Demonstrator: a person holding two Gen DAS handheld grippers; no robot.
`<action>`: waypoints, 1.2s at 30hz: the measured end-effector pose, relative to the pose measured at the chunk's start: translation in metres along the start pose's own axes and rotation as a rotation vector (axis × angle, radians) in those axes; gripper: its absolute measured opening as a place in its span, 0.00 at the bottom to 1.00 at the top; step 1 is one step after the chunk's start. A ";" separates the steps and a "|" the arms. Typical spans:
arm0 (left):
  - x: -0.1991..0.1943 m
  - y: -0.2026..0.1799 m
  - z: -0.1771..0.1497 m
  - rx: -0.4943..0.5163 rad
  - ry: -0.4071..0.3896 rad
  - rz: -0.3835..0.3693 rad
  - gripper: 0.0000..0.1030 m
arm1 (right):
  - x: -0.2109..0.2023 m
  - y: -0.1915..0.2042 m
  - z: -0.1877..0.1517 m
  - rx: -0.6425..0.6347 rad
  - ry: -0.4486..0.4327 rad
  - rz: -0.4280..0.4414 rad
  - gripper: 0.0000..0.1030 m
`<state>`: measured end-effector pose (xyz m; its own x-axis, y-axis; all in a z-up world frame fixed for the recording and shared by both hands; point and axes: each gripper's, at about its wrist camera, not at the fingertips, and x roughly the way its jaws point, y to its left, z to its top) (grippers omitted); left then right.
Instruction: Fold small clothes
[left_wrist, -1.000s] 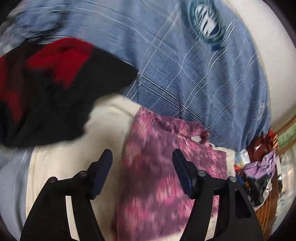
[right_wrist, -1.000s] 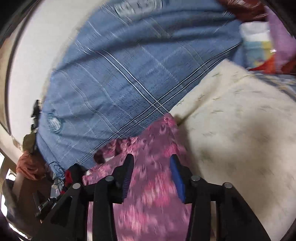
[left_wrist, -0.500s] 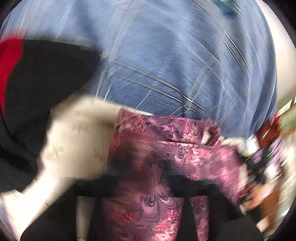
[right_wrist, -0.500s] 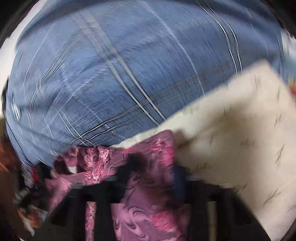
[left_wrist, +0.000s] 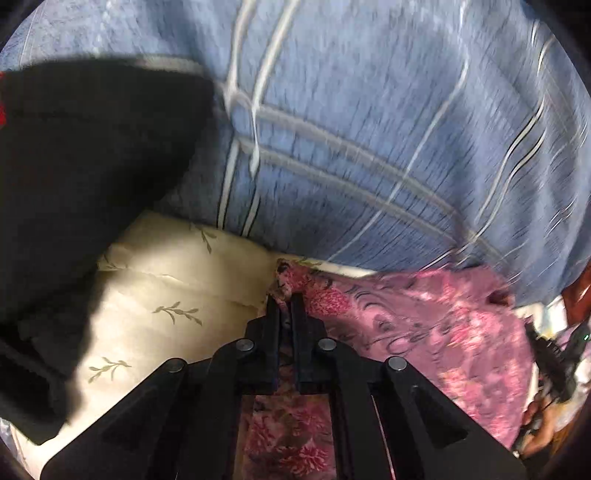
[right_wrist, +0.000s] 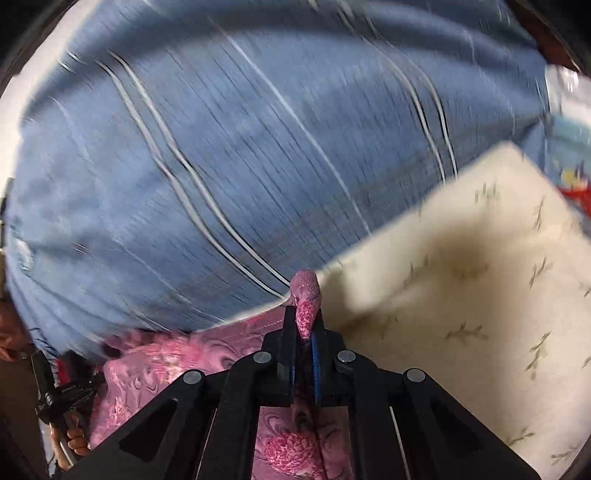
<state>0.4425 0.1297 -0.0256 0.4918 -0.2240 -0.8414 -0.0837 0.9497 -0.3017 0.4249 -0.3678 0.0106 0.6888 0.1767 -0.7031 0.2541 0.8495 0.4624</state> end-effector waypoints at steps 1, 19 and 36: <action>-0.002 0.001 0.000 -0.005 0.001 0.002 0.06 | 0.006 -0.001 -0.001 0.001 0.024 -0.010 0.07; -0.112 0.105 -0.076 -0.126 0.240 -0.153 0.60 | -0.082 0.227 -0.236 -0.648 0.174 0.271 0.41; -0.113 0.109 -0.056 -0.127 0.212 -0.230 0.60 | -0.028 0.363 -0.371 -1.362 -0.102 -0.077 0.28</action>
<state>0.3295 0.2466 0.0114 0.3204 -0.4826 -0.8152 -0.1056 0.8369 -0.5370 0.2457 0.1201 -0.0020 0.7653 0.1207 -0.6323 -0.5288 0.6780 -0.5106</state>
